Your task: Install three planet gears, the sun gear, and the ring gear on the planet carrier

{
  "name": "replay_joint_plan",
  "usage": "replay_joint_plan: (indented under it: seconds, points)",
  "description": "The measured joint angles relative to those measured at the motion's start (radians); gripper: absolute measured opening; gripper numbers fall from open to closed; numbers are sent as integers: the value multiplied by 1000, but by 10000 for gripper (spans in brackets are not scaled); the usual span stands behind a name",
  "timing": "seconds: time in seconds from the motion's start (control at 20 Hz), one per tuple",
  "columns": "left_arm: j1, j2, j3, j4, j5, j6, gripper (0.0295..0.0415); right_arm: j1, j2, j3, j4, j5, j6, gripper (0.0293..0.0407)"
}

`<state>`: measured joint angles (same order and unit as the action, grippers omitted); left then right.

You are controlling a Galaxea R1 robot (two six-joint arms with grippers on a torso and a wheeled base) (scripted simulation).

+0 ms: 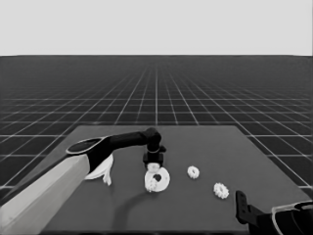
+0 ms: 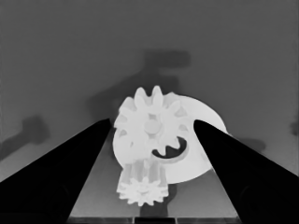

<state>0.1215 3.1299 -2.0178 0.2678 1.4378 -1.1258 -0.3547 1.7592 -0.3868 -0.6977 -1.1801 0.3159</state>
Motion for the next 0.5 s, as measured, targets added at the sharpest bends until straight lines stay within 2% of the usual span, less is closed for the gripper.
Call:
replay_joint_plan:
  seconds: [0.2,0.3,0.5]
  points:
    - [0,0,0,0,0,0,385,0,0,0,0,0,0,385]
    - [-90,-34,102,-76,54,-56,385,0,0,0,0,0,0,385]
    - [-138,-40,123,-118,72,-68,385,0,0,0,0,0,0,385]
